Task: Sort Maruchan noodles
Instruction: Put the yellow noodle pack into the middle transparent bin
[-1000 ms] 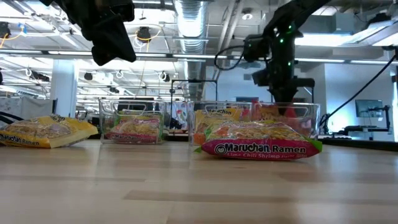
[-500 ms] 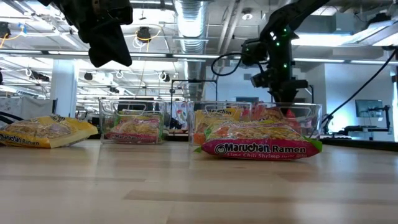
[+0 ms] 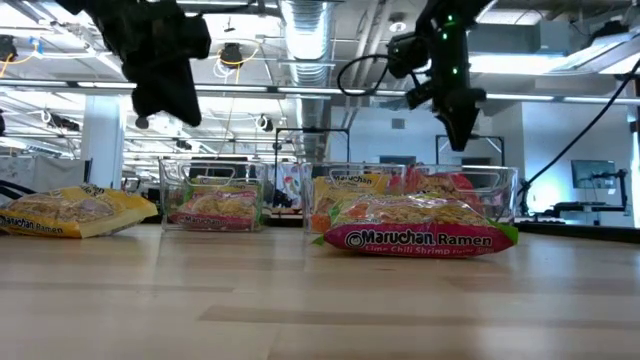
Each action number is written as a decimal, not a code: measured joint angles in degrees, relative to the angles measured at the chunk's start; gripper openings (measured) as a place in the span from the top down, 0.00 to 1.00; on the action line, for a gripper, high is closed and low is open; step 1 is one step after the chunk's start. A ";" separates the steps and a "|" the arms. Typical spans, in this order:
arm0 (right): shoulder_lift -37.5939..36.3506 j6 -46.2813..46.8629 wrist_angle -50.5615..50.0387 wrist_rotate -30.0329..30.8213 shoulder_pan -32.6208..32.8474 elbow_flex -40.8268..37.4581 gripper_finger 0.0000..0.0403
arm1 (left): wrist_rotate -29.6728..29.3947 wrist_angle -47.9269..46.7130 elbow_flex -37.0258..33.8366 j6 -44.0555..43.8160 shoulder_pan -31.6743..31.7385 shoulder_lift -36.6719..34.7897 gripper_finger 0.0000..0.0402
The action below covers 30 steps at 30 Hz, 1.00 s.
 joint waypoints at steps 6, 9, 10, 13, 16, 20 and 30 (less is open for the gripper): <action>-0.02 5.06 -6.83 -0.14 1.70 6.00 0.51 | 0.00 -1.45 0.00 -0.97 4.13 0.00 0.82; -0.02 6.23 -8.71 -0.17 2.96 7.83 0.52 | 0.21 -1.85 0.00 -1.50 5.95 0.00 0.74; -0.02 6.32 -9.33 -0.17 3.41 8.24 0.52 | 0.46 -2.06 0.00 -1.63 6.54 0.00 0.71; -0.02 6.30 -10.59 -0.23 4.57 8.77 0.52 | 2.07 -3.84 0.04 -1.08 8.85 -0.18 0.63; -0.02 6.32 -10.89 -0.30 5.51 8.77 0.52 | 3.20 -12.35 2.77 0.01 11.73 -0.39 0.57; -0.02 6.28 -10.82 -0.32 6.42 8.77 0.52 | 3.61 -27.95 8.08 3.70 14.90 -0.44 0.52; -0.02 8.66 -10.65 -0.37 6.49 8.77 0.52 | 10.73 -37.27 8.67 16.32 18.34 -0.44 0.52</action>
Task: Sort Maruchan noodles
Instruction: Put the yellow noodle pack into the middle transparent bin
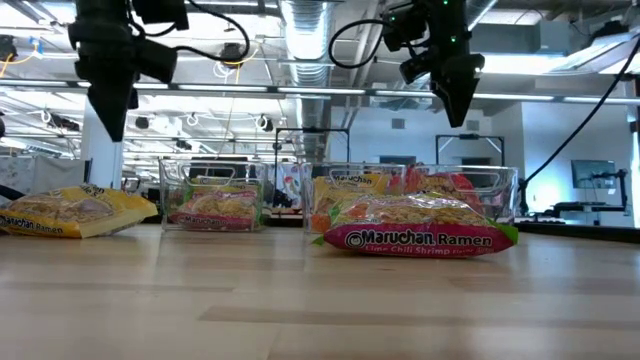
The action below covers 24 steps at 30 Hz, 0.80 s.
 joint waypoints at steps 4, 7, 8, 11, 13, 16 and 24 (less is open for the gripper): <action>0.00 0.17 -0.02 -0.36 0.00 0.00 0.52 | -1.10 0.39 -2.10 0.40 0.06 0.00 0.52; 0.00 0.16 0.00 -0.54 0.00 0.00 0.52 | -1.79 1.25 -5.41 1.02 0.06 0.02 0.52; 0.00 0.16 0.01 -0.78 0.00 0.00 0.52 | -2.59 1.59 -6.51 1.45 0.06 0.02 0.52; 0.00 0.15 0.07 -1.15 0.00 0.00 0.52 | -5.86 4.57 -9.26 1.89 0.06 0.02 0.52; 0.00 0.15 0.10 -1.22 0.00 0.00 0.52 | -5.39 5.48 -10.01 1.98 0.28 0.12 0.52; 0.00 0.13 0.50 -1.24 0.00 0.00 0.52 | -4.13 5.72 -9.92 2.55 0.94 0.97 0.53; 0.00 1.67 1.88 -1.70 0.00 0.00 0.52 | -1.52 6.71 -9.88 1.25 3.56 6.99 0.53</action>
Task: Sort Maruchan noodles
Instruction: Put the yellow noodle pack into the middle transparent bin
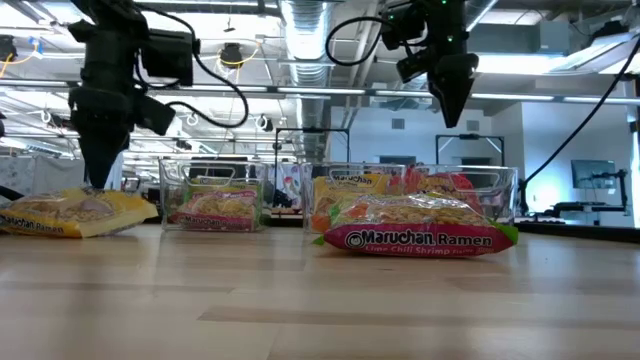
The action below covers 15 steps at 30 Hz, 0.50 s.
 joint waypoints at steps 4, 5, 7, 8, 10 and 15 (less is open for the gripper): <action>0.00 0.47 -0.04 -0.04 0.00 -0.02 0.52 | -1.53 2.58 0.01 0.39 0.00 3.34 0.53; 0.00 0.47 -0.04 -0.19 0.00 -0.02 0.52 | -1.51 2.86 0.03 0.39 0.00 4.14 0.53; 0.00 0.49 -0.04 -0.97 0.00 -0.02 0.52 | -1.31 2.97 0.02 0.24 0.00 5.42 0.53; 0.00 0.49 -0.04 -1.56 0.00 -0.02 0.52 | -1.28 2.98 0.04 0.10 0.00 5.94 0.53; 0.00 0.50 0.11 -2.51 0.00 -0.02 0.52 | -1.42 3.21 0.04 0.02 -0.02 7.45 0.53; 0.00 2.20 0.79 -2.92 0.02 -0.02 0.52 | 0.02 3.92 0.17 -0.26 -0.13 11.96 0.53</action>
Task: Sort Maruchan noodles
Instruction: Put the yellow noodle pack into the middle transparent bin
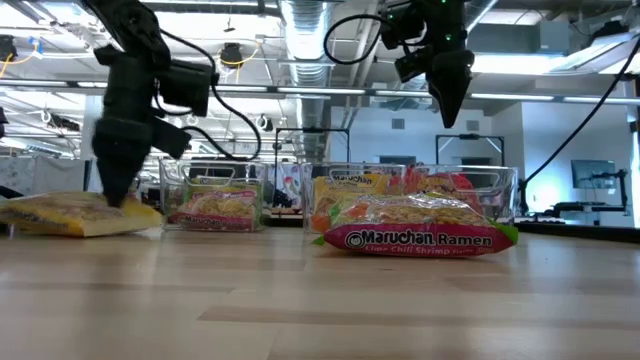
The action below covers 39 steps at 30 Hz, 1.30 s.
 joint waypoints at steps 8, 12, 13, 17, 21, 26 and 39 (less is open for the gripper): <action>0.00 0.65 0.00 0.00 0.00 0.00 0.52 | 4.70 1.51 0.12 1.46 -1.62 3.17 0.62; 0.00 0.65 0.16 0.00 0.00 0.00 0.52 | 5.44 1.29 0.07 1.46 -2.10 3.21 0.74; 0.00 0.65 0.22 0.00 0.00 0.00 0.52 | 5.41 1.21 0.07 1.08 -2.27 3.21 0.78; 0.00 0.65 0.44 0.00 0.00 0.00 0.52 | 4.89 0.90 0.07 -0.24 -2.36 3.21 0.92; 0.00 0.75 0.48 0.02 0.00 -0.02 0.52 | 3.63 0.63 0.07 -0.09 -2.36 3.24 0.99; 0.00 0.81 0.46 0.00 0.00 -0.02 0.52 | 2.60 -0.58 1.00 -0.05 -2.54 2.29 1.00; 0.00 0.79 0.44 0.02 0.00 -0.04 0.52 | 1.54 -7.16 8.36 -5.02 -6.76 -8.97 1.00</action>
